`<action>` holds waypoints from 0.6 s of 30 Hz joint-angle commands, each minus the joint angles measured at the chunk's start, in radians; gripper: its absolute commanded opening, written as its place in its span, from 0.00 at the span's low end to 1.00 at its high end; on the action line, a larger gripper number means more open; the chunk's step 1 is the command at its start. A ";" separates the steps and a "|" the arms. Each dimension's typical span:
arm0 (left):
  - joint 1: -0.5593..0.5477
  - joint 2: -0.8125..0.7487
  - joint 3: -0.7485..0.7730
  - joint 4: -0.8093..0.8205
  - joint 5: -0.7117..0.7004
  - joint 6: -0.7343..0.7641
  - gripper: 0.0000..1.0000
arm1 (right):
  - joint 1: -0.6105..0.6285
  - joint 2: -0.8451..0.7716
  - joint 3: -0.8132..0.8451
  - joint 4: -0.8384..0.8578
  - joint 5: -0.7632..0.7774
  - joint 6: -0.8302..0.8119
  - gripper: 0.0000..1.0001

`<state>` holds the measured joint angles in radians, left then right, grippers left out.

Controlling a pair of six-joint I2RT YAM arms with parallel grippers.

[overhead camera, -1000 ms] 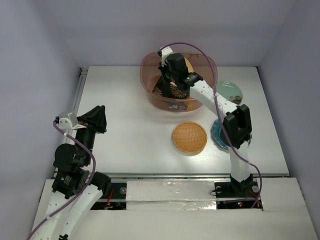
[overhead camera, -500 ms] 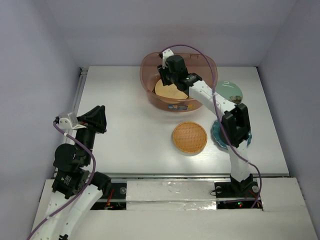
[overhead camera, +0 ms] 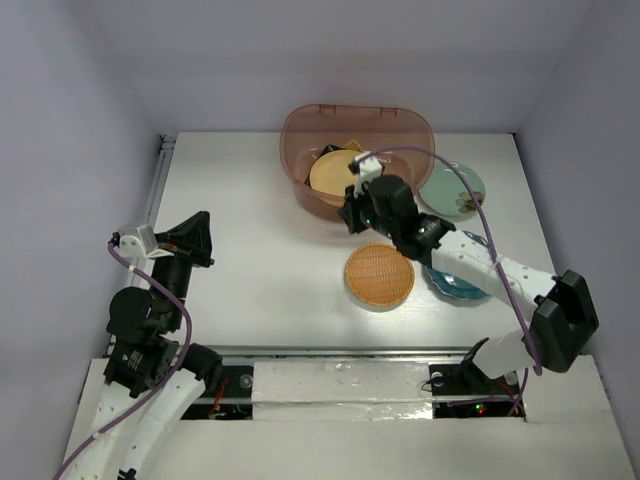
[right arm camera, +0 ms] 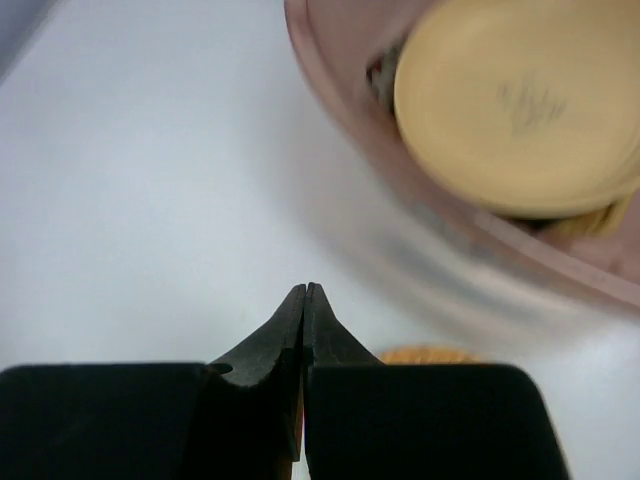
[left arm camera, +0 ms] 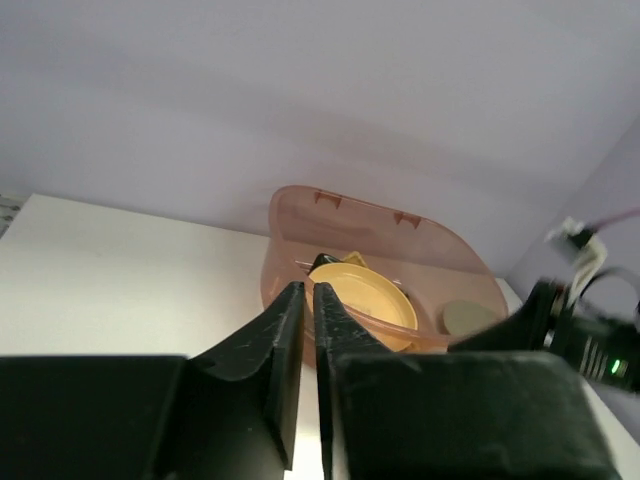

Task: Place the plates into the plastic bin on the countertop

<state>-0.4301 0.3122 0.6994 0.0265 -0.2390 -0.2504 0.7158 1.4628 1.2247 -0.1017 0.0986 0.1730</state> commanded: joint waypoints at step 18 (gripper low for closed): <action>-0.149 0.490 -0.235 0.312 0.378 -0.392 0.00 | 0.016 -0.608 -0.392 0.178 0.454 0.232 0.00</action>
<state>-0.4927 0.7322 0.5129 0.1902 0.1181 -0.5262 0.7387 0.9264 0.8711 -0.0109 0.4469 0.3897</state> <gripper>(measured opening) 0.003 0.009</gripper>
